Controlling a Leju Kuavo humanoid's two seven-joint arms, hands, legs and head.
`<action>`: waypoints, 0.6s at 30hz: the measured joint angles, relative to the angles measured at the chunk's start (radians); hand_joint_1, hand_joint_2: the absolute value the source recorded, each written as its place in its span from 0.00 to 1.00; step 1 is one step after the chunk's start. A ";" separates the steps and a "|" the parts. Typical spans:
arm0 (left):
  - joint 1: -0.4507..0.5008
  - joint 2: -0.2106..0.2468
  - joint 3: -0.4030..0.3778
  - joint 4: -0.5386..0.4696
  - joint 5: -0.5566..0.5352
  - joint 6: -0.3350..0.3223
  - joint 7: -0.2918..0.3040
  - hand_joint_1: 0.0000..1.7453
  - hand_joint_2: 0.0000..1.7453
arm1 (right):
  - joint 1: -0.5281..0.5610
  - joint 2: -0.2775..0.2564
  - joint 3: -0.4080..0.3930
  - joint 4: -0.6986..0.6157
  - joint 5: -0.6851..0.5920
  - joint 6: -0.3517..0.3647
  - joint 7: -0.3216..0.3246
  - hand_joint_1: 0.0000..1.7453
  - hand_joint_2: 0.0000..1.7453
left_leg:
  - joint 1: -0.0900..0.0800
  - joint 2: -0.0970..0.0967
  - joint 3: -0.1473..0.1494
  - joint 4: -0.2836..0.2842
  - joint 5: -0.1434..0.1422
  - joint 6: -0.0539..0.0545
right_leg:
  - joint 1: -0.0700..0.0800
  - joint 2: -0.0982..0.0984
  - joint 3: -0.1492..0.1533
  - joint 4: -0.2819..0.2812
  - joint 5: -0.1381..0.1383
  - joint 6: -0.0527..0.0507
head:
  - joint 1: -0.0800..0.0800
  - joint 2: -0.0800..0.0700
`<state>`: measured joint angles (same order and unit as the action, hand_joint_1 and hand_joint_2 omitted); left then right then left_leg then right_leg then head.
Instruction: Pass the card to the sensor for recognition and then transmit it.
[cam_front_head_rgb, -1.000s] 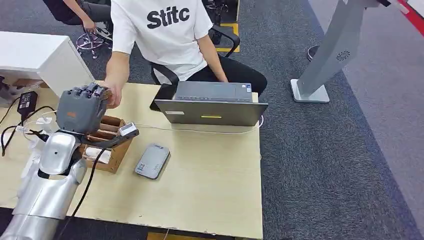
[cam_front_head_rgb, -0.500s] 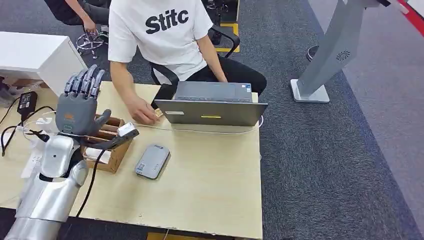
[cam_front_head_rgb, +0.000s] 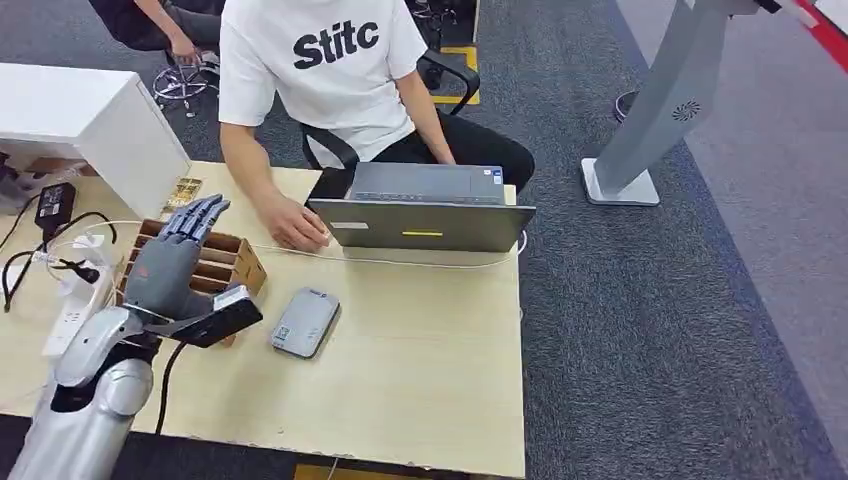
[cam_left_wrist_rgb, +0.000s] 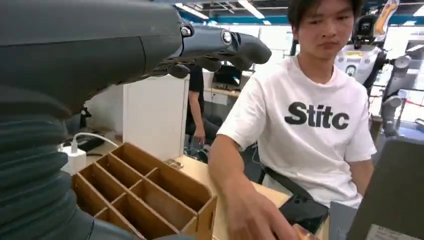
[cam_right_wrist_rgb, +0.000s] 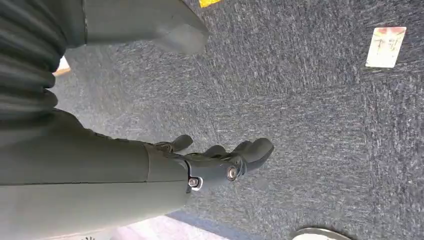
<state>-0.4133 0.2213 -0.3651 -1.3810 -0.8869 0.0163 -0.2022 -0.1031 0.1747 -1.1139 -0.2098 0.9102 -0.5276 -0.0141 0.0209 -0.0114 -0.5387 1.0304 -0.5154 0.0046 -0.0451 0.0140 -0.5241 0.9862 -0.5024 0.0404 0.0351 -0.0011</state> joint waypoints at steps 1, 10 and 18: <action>0.007 0.011 0.000 -0.016 0.023 -0.017 0.000 0.00 1.00 | 0.000 0.000 -0.002 0.000 -0.002 -0.001 -0.002 0.00 1.00 | 0.000 0.000 0.000 0.000 0.000 0.000 | 0.000 0.001 0.000 0.000 0.000 0.000 | 0.000 0.000; 0.048 0.223 -0.001 -0.157 0.182 -0.193 0.064 0.00 1.00 | 0.000 -0.004 -0.026 0.000 -0.021 -0.003 -0.014 0.00 1.00 | 0.000 0.001 0.000 0.000 0.000 0.000 | 0.000 0.001 -0.001 0.000 0.000 0.000 | 0.000 0.000; 0.063 0.360 -0.003 -0.221 0.201 -0.253 0.115 0.00 1.00 | 0.000 -0.006 -0.040 0.000 -0.027 -0.006 -0.014 0.00 1.00 | 0.000 0.001 0.000 0.000 0.000 0.000 | 0.000 0.002 -0.001 0.001 0.000 0.000 | 0.000 0.000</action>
<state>-0.3507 0.5810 -0.3677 -1.6018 -0.6855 -0.2369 -0.0871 -0.1031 0.1690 -1.1543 -0.2102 0.8835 -0.5337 -0.0278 0.0212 -0.0099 -0.5389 1.0300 -0.5153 0.0045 -0.0450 0.0158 -0.5256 0.9868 -0.5024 0.0402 0.0347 -0.0011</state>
